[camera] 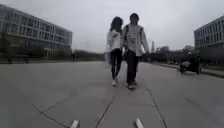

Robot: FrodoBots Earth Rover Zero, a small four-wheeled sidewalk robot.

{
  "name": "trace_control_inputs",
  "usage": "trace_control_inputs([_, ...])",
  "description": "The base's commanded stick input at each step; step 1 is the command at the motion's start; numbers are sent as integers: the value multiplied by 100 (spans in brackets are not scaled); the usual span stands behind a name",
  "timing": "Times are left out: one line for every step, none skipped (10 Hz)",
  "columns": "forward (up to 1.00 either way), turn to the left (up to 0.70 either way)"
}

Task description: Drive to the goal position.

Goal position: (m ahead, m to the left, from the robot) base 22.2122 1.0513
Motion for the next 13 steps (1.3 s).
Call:
trace_control_inputs([5,4])
trace_control_inputs([5,0])
trace_control_inputs([5,0])
trace_control_inputs([5,0])
trace_control_inputs([5,0])
trace_control_inputs([5,0])
trace_control_inputs([5,0])
trace_control_inputs([5,0])
trace_control_inputs([5,0])
trace_control_inputs([5,0])
trace_control_inputs([5,0])
trace_control_inputs([2,0])
trace_control_inputs([0,0])
